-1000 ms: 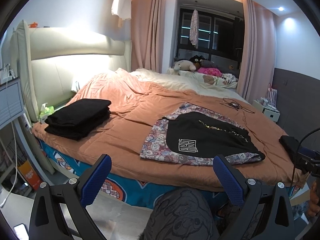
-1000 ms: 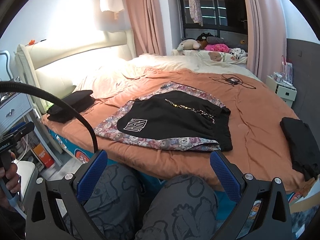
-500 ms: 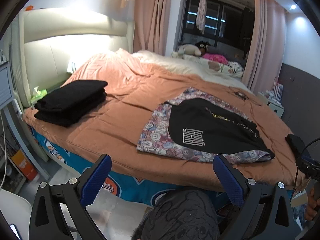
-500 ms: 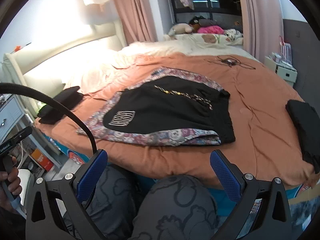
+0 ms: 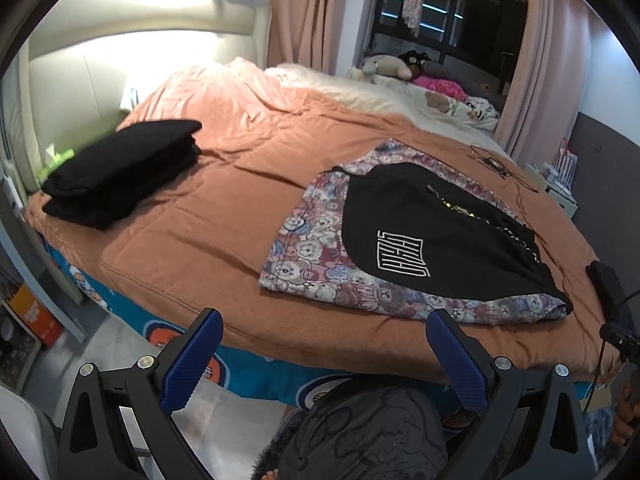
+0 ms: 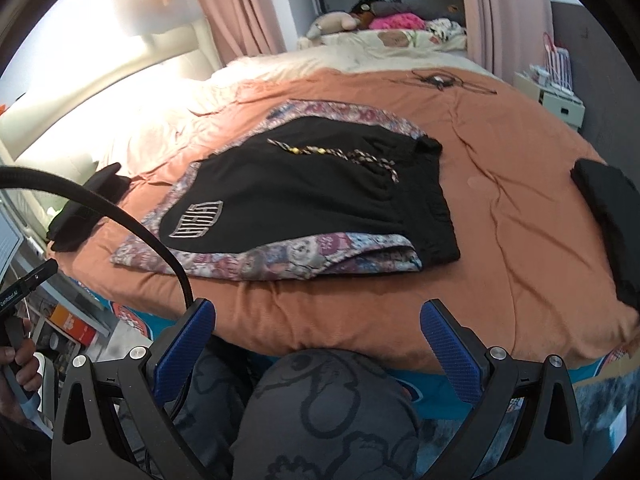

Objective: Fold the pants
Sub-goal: 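Lower both tools to the shorts' hem and close both grippers on it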

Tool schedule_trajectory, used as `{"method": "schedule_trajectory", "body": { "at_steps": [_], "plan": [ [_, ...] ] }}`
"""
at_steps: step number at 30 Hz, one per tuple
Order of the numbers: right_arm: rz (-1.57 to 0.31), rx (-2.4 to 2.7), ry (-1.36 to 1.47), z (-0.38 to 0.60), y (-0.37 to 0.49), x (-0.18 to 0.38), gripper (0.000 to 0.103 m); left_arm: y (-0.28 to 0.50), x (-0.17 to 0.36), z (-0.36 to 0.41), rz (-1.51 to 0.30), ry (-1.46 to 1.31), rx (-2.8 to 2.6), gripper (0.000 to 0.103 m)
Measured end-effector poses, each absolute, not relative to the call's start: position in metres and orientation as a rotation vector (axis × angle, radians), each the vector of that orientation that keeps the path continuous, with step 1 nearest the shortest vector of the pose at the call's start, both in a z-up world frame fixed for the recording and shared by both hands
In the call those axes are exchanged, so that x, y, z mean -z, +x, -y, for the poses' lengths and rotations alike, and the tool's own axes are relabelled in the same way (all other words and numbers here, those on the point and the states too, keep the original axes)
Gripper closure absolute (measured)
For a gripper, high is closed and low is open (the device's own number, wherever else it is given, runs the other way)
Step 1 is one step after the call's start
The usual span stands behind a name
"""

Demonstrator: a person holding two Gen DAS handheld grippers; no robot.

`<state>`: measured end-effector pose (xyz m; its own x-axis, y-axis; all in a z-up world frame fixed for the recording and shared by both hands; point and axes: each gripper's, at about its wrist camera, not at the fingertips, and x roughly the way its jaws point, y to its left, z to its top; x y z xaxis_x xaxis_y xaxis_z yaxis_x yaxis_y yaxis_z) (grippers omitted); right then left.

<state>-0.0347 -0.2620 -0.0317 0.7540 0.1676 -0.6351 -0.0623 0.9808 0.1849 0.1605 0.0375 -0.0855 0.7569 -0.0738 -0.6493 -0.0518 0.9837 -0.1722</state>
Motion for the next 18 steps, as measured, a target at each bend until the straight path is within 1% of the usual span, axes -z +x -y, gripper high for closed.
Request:
{"method": "schedule_trajectory", "body": {
  "at_steps": [4,6,8,9,10,11,18],
  "plan": [
    [-0.729,-0.104,0.190,0.271,-0.029,0.038,0.000,0.180,0.102,-0.041,-0.762,-0.217,0.040,0.001],
    [-0.746,-0.085,0.211,0.278,-0.024,0.042,0.000,0.189,0.110,-0.043,-0.780,-0.242,0.057,0.004],
    [-0.755,-0.073,0.223,0.282,-0.022,0.044,0.000,0.200,0.120,-0.045,-0.803,-0.268,0.075,0.016],
    [-0.757,-0.063,0.229,0.285,-0.021,0.044,0.000,0.206,0.126,-0.047,-0.820,-0.289,0.084,0.019],
    [-0.758,-0.056,0.237,0.289,-0.020,0.045,0.000,0.210,0.130,-0.049,-0.832,-0.305,0.090,0.025],
    [-0.761,-0.052,0.246,0.292,-0.018,0.046,0.000,0.216,0.136,-0.052,-0.850,-0.333,0.102,0.028],
    [-0.775,-0.037,0.321,0.307,-0.003,0.057,0.001,0.244,0.162,-0.063,-0.924,-0.445,0.133,0.029]
  ]
}}
